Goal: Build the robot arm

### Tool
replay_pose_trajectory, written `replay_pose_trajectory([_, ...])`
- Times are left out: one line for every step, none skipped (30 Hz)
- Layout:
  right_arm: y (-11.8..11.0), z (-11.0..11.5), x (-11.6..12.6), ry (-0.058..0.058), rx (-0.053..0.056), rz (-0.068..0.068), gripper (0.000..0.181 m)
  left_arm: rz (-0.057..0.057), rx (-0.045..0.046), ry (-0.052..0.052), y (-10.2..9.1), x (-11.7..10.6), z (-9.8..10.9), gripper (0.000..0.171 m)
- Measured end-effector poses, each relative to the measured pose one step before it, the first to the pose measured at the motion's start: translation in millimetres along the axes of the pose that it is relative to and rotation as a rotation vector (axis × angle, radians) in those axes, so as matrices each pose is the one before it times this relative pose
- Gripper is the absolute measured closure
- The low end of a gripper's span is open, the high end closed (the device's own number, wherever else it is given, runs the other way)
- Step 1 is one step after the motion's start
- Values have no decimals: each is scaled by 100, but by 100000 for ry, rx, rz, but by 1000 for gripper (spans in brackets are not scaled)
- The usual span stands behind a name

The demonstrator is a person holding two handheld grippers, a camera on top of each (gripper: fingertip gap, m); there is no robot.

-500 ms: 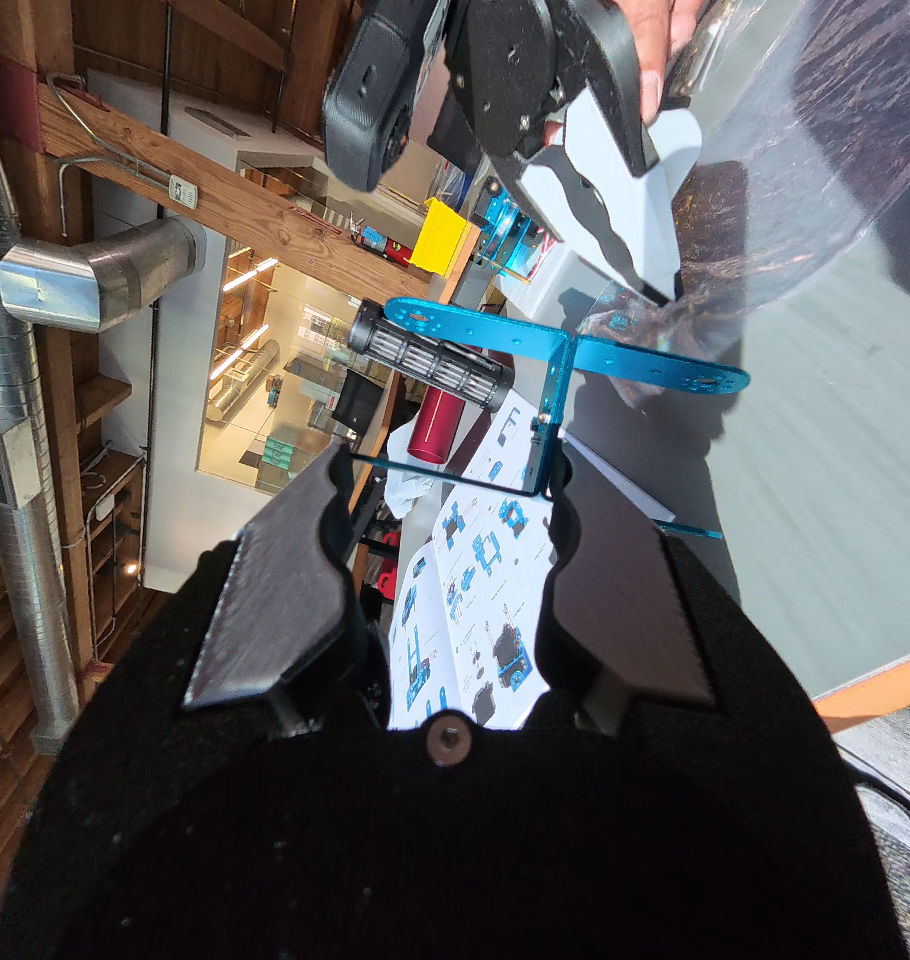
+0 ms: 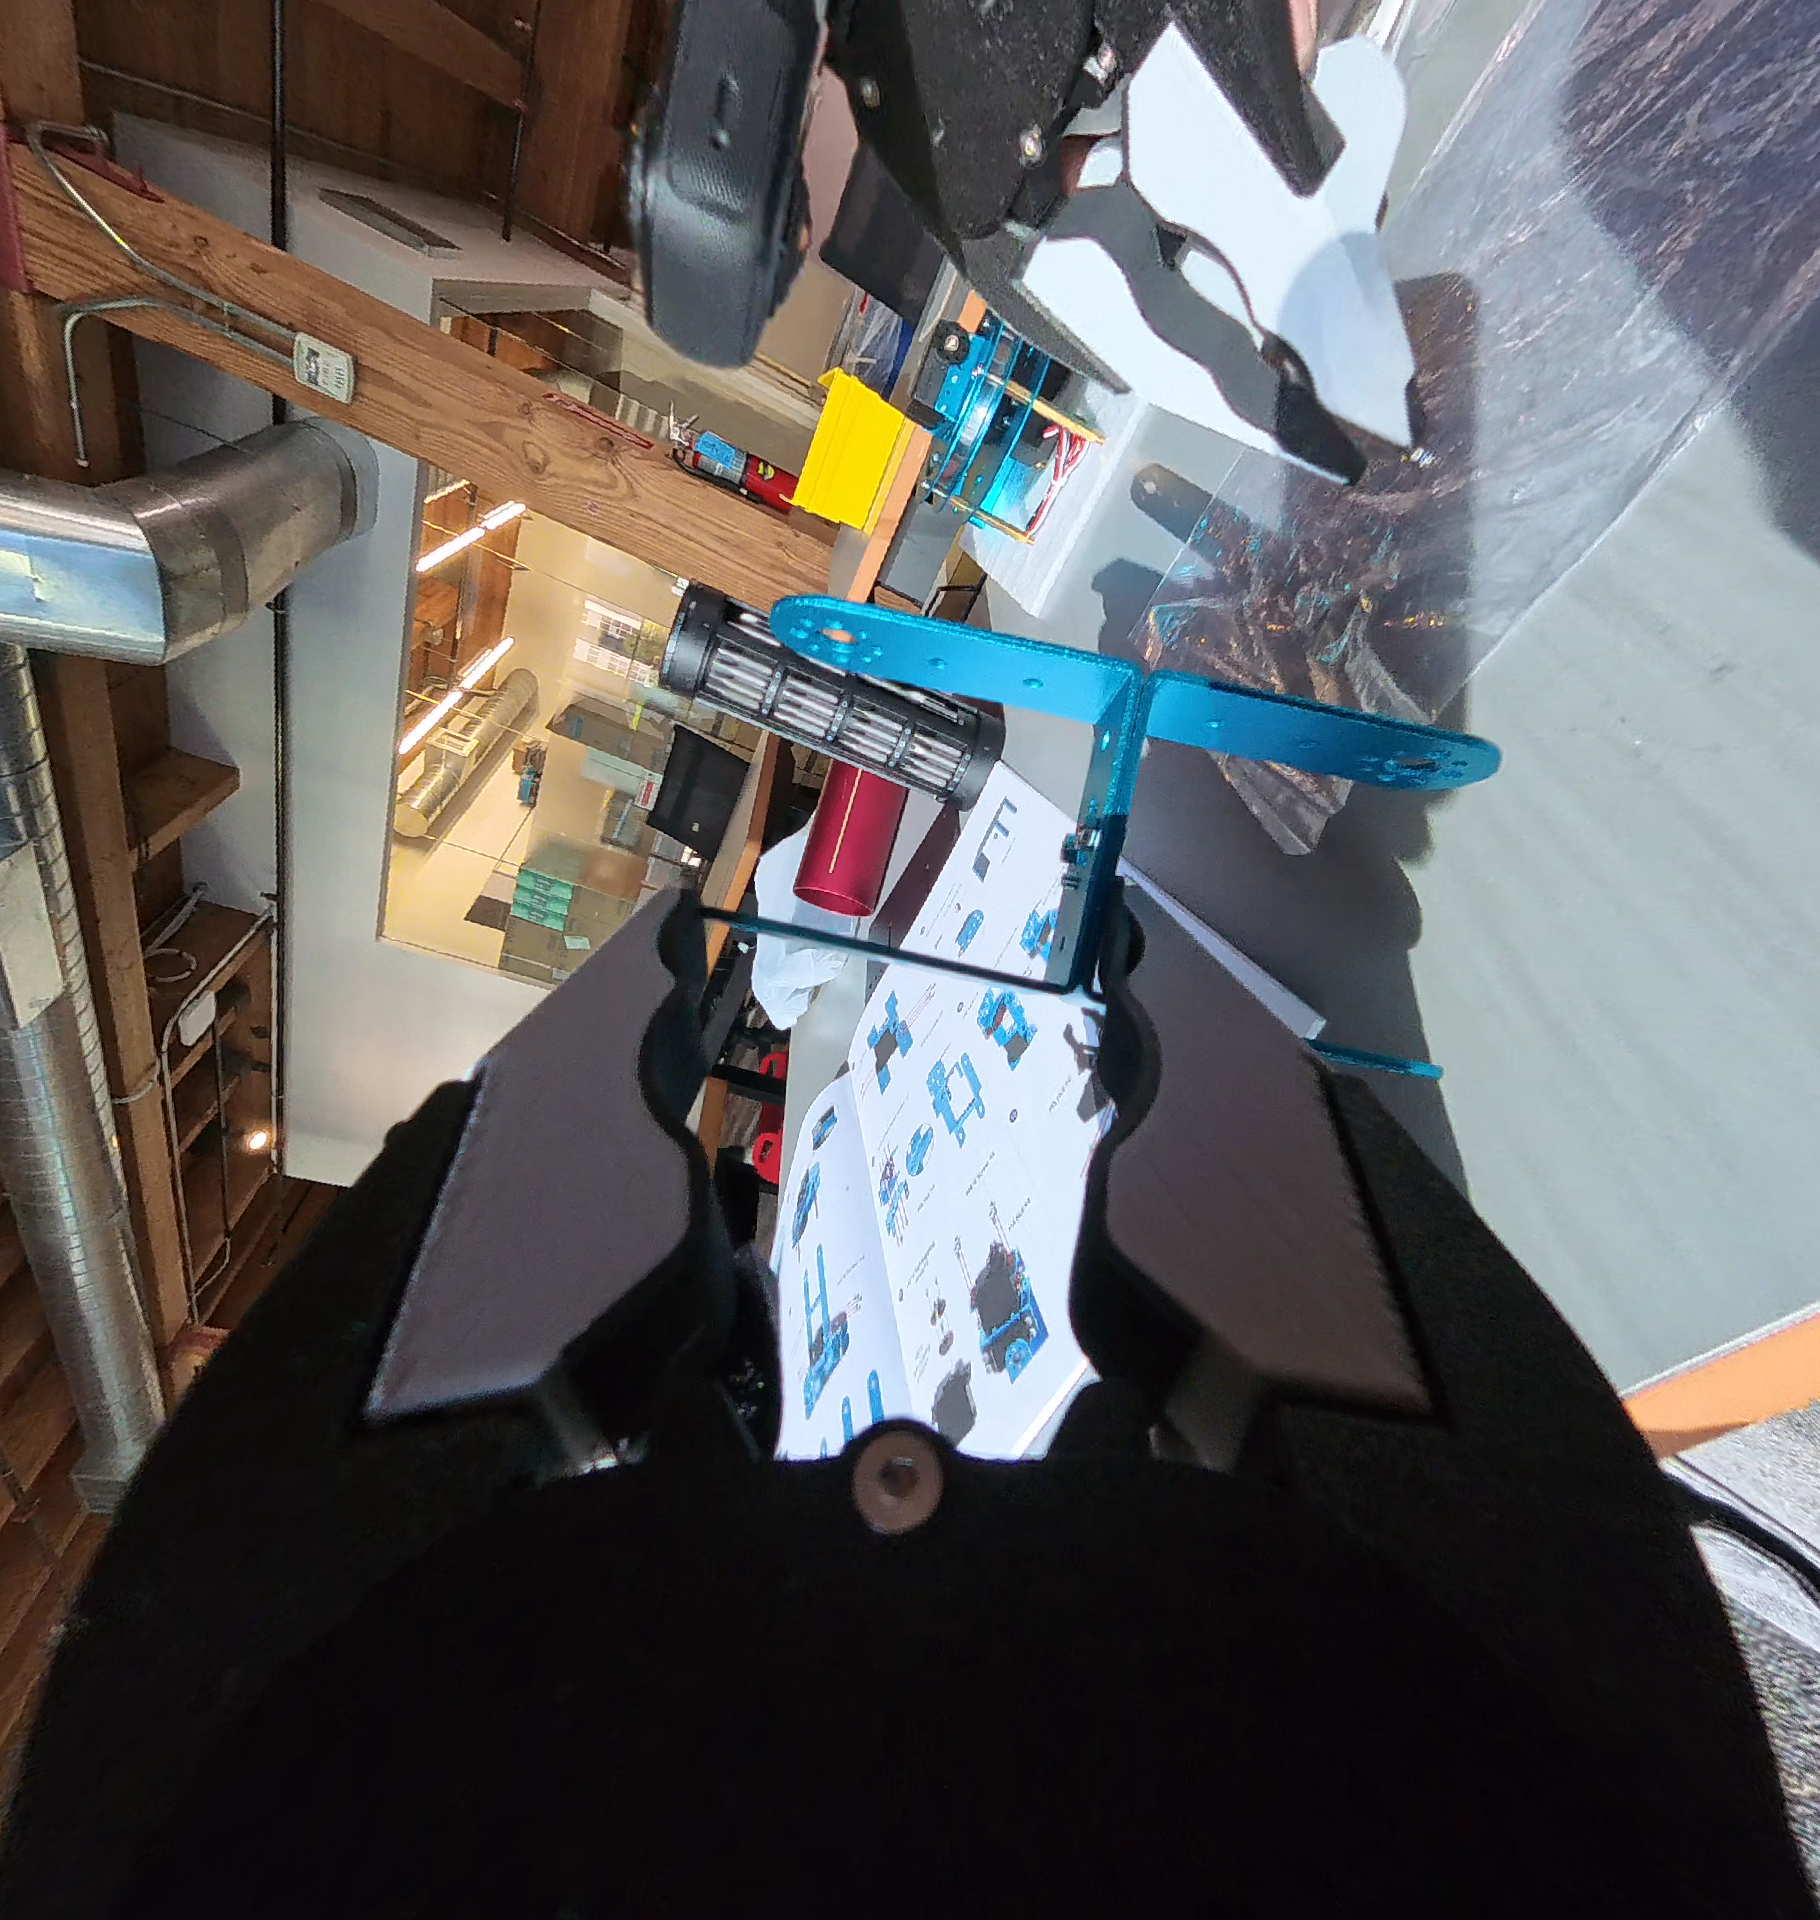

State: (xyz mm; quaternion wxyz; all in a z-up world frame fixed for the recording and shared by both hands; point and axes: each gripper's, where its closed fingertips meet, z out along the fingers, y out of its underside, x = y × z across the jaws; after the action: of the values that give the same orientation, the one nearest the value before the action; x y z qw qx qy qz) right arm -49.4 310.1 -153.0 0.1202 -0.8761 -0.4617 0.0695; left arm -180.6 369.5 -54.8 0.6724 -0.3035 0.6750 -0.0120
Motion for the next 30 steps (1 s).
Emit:
replay_pose_trajectory([454, 4, 469, 3354, -2931, -1482, 170, 738, 70, -79, -60, 43, 71, 96])
replay_pose_trajectory([285, -117, -10, 552, -1621, -1778, 171, 509, -349, 205, -2, 63, 56, 96])
replay_pose_trajectory([107, -168, -124, -538, -670, -905, 171, 574, 37, -371, -58, -14, 16, 96])
replay_pose_trajectory([32, -145, -93, -948, -120, 78, 171, 190, 227, 169, -89, 61, -14, 96])
replay_pose_trajectory([-20, -14, -482, -3651, 11, 477, 171, -228, 205, 571, -86, 112, -1, 96])
replay_pose_trajectory([175, 171, -167, -1559, -1592, 213, 170, -6, 328, 153, -104, 85, -18, 96])
replay_pose_trajectory([86, 235, 269, 1582, -1227, -380, 169, 275, 217, 69, -88, 84, 5, 96])
replay_pose_trajectory([-40, 225, -69, -267, -201, -693, 170, 400, -17, 185, -51, 87, 2, 96])
replay_pose_trajectory([42, 185, 71, 251, -701, -330, 170, 515, -115, -42, -21, 49, 13, 96])
replay_pose_trajectory([12, 66, 287, 1743, -246, -271, 170, 506, -181, 75, -8, 62, 21, 96])
replay_pose_trajectory([-37, -20, 46, 318, 82, -361, 172, 365, -313, -24, 35, 36, 13, 96])
replay_pose_trajectory([-35, -30, 41, 174, 99, -192, 172, 263, -84, -163, -6, 9, 5, 96])
replay_pose_trajectory([-116, -38, 81, 346, 494, -239, 172, 8, -11, 171, -11, 50, 3, 96])
replay_pose_trajectory([-141, 6, -84, -735, 689, -232, 172, -87, 60, 186, -21, 49, -3, 96])
replay_pose_trajectory([43, 47, 53, -270, -387, 134, 172, 12, 174, -28, -45, 16, 2, 96])
replay_pose_trajectory([189, 119, 110, -9, -1114, 179, 172, 30, 100, 58, -51, 22, 1, 96])
replay_pose_trajectory([240, 169, 1, -580, -1360, 155, 172, 19, -88, 252, -16, 44, 14, 96])
replay_pose_trajectory([162, 140, 28, -232, -743, 186, 172, 233, -8, -233, -25, -5, -4, 96])
replay_pose_trajectory([-220, -13, -127, -1060, 1594, 224, 174, 251, 85, -178, -34, -9, -17, 96])
replay_pose_trajectory([-4, 50, -77, -443, 190, -139, 176, -107, -105, 359, 11, 49, -8, 96])
replay_pose_trajectory([-36, 6, 17, 151, 220, -140, 176, -180, 12, 10, 11, -3, 7, 96])
replay_pose_trajectory([-35, -3, 6, 277, 229, -362, 176, 5, 283, -431, -16, -57, -3, 96])
replay_pose_trajectory([-33, 1, 12, 251, 332, -366, 176, -201, -2, 262, 10, 32, 38, 96])
replay_pose_trajectory([18, -6, 15, 23, 192, 72, 177, -191, -262, 437, 42, 63, 61, 96])
replay_pose_trajectory([4, -48, 79, 351, 337, 269, 177, 434, 108, -608, -20, -51, 34, 96])
replay_pose_trajectory([-36, -93, 44, 138, 773, 321, 177, 211, 178, 119, -42, 39, 35, 96])
replay_pose_trajectory([-80, -148, -77, -522, 989, 409, 177, -382, 60, 871, -44, 134, 66, 96])
replay_pose_trajectory([-120, -246, -10, 162, 1146, 348, 177, -106, 419, 124, -99, 46, 87, 96])
replay_pose_trajectory([-193, -367, -86, 12, 1604, 202, 177, 75, 427, 327, -120, 67, 112, 96])
replay_pose_trajectory([-263, -502, -149, -87, 1436, 235, 177, 422, 134, 328, -121, 41, 161, 96])
